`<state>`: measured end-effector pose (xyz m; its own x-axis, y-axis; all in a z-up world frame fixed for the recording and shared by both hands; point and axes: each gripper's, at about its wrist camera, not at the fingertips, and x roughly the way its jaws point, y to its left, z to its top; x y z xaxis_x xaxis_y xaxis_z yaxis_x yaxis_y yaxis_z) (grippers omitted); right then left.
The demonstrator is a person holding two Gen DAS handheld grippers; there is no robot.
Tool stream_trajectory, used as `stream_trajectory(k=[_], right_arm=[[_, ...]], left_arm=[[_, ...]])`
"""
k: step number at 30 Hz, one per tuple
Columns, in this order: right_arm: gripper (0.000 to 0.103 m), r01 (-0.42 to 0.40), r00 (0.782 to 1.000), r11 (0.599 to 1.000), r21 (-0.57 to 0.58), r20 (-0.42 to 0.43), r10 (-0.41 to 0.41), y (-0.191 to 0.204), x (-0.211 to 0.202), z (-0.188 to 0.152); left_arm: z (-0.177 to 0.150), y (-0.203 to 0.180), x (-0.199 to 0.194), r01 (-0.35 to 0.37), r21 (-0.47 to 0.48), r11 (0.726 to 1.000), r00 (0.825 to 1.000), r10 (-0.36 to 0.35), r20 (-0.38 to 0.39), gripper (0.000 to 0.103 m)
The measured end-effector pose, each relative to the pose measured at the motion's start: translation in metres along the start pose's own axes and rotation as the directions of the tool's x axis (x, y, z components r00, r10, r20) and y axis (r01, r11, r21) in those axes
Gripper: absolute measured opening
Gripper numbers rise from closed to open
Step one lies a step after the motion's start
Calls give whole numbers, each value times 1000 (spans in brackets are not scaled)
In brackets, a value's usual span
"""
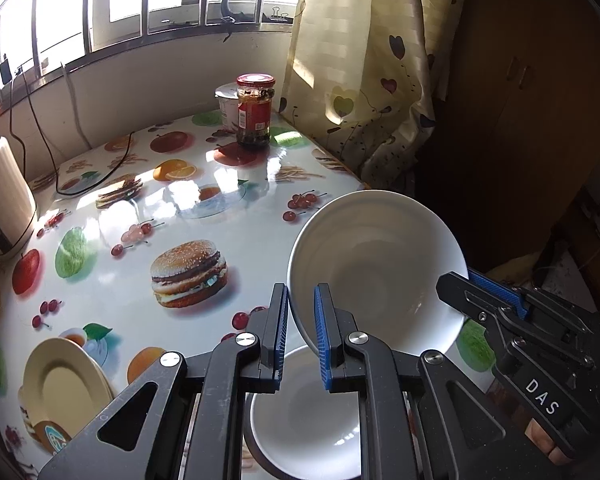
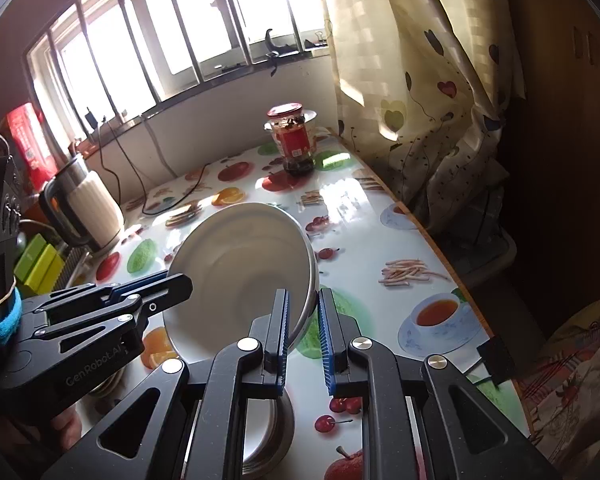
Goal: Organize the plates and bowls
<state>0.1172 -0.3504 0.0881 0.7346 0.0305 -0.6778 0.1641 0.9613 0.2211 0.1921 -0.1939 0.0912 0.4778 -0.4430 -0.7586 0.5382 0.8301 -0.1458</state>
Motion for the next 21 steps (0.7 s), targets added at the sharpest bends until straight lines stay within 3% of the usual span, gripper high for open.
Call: stream_trajectory(k=[21], right_arm=[[15,-42,998,999,-2,-51,42,24,-13,-46]], left_arm=[[-49,18,-21,-29,-37,999,999,28,-29,14]])
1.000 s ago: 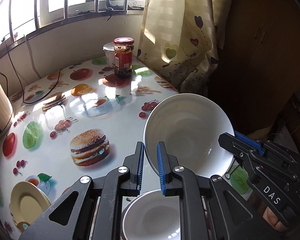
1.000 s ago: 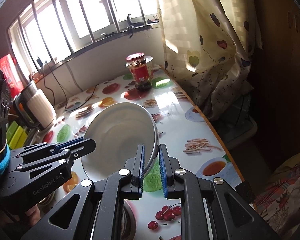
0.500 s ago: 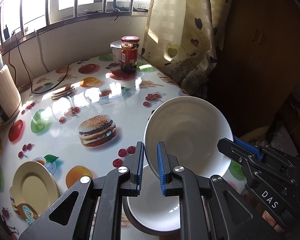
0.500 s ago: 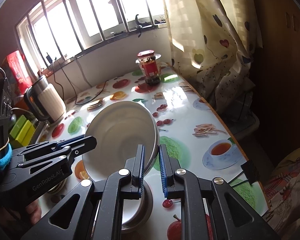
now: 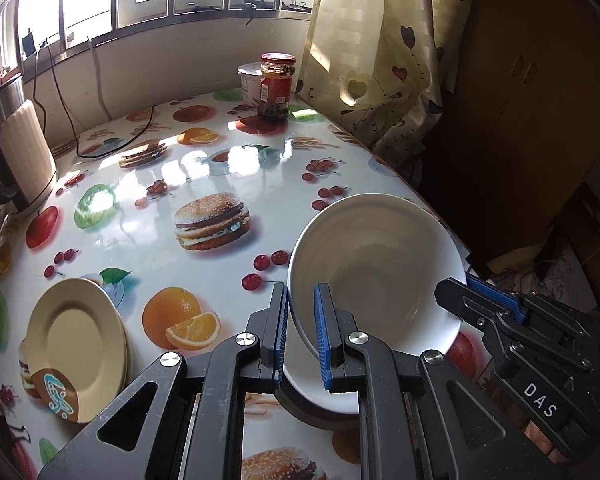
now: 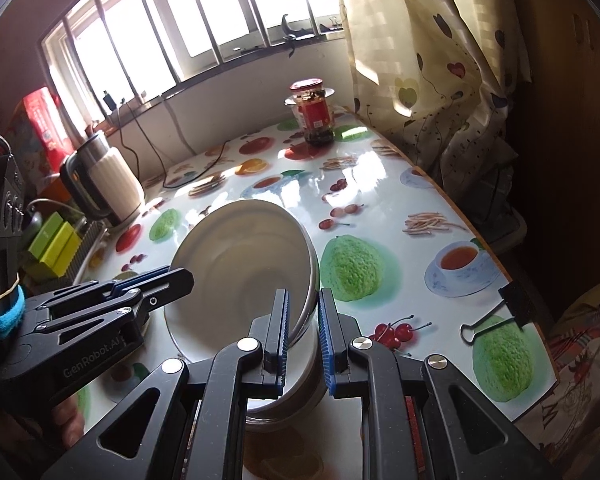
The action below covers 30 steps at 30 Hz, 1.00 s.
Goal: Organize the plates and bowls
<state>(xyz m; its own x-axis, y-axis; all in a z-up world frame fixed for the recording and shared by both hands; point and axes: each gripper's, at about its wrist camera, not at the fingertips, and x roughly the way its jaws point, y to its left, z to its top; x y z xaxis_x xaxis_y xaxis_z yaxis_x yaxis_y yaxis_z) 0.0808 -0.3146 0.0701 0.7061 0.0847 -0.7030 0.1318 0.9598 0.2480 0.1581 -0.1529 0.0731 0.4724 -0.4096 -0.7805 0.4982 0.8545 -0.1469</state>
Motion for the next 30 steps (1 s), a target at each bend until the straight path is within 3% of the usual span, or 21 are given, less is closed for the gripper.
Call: stream_trajectory(k=[30], right_arm=[[15,0,996,1000,1,-94,0,3,22,-24]], left_arm=[[-21,7,14,-15,-47,999,998,12,-69,14]])
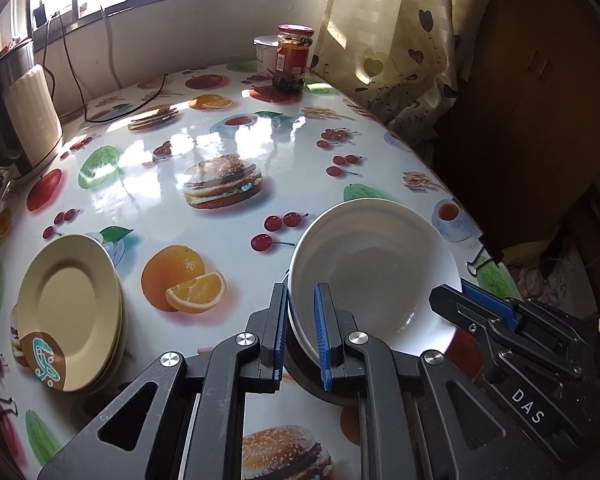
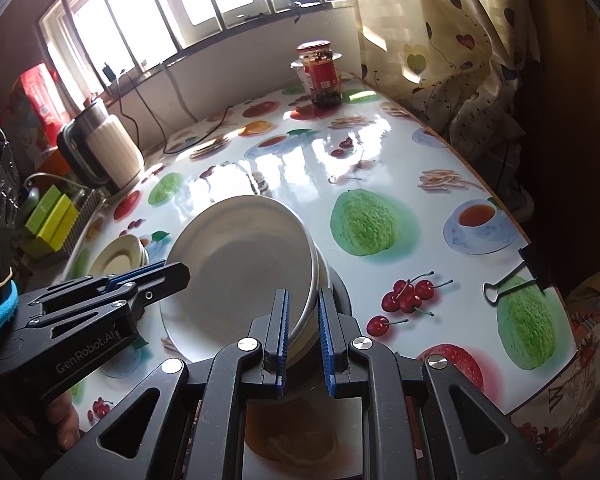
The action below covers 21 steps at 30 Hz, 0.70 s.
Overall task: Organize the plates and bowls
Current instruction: 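Lower the white bowl onto the stack and open both tools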
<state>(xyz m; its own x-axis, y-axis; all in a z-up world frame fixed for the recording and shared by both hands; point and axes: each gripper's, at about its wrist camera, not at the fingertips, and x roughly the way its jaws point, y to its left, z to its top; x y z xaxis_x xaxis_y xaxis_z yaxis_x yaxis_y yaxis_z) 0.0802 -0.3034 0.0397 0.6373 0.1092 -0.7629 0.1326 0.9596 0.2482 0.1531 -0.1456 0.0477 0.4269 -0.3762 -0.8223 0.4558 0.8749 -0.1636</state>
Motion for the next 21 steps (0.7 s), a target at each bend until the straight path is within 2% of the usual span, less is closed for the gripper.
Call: stream_trajectory(k=[21], right_arm=[[17,18,1000,1000,2,0,-18,-2,2,1]], left_arm=[[-2,3,-3,27,-28,999,1000,-27,10,14]])
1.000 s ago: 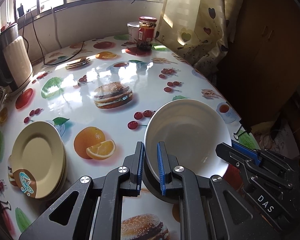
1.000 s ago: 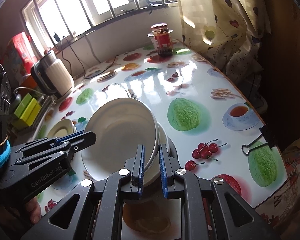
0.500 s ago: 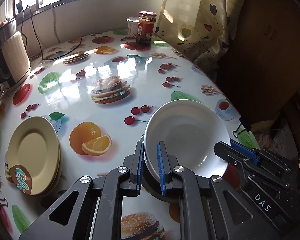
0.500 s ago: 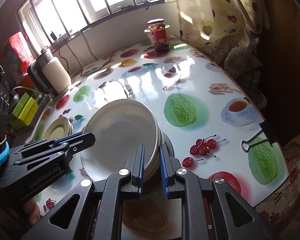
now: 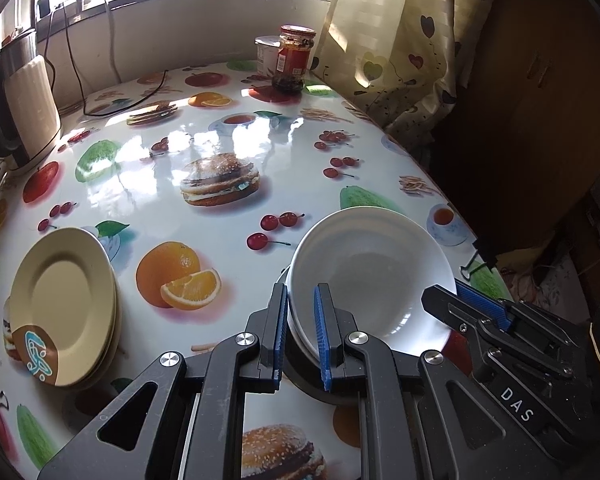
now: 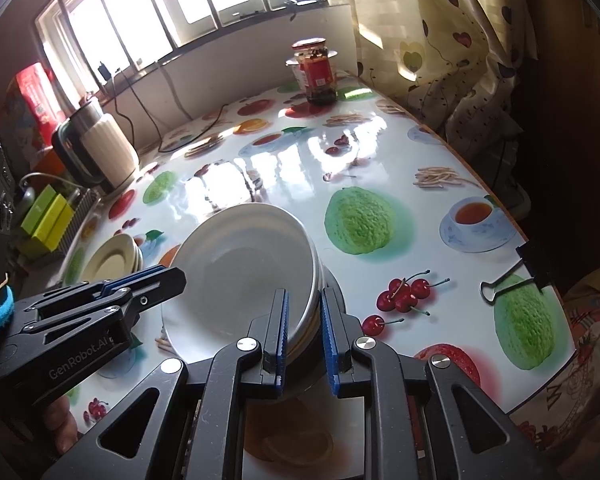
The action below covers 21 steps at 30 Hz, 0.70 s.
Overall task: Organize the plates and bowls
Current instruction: 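Lower the white bowl onto the stack and open both tools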
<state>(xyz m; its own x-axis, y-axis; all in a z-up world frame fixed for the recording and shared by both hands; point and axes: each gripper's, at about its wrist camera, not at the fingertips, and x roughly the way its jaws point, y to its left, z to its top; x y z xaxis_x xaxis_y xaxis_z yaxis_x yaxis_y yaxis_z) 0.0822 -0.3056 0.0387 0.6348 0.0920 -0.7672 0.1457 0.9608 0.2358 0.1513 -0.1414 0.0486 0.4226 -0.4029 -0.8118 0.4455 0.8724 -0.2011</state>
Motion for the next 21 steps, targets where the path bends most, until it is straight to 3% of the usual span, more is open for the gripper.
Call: stream_trajectory(k=[11,14,21], right_arm=[[25,12,1000,1000,-11,15,-12,5,-1,-4],[35,13,999,1000,-6,33,-13,4,-4,-4],[38,7,997,1000,-4,77,-7,3,-14,-7]], left_arm=[[-5,2,-7,5,-6,1000,999,-5,38,14],[-8,2,-12,4,-5,1000,998,-4,67,19],[-14,6,-19,-11,-18,1000,995,13,95,34]])
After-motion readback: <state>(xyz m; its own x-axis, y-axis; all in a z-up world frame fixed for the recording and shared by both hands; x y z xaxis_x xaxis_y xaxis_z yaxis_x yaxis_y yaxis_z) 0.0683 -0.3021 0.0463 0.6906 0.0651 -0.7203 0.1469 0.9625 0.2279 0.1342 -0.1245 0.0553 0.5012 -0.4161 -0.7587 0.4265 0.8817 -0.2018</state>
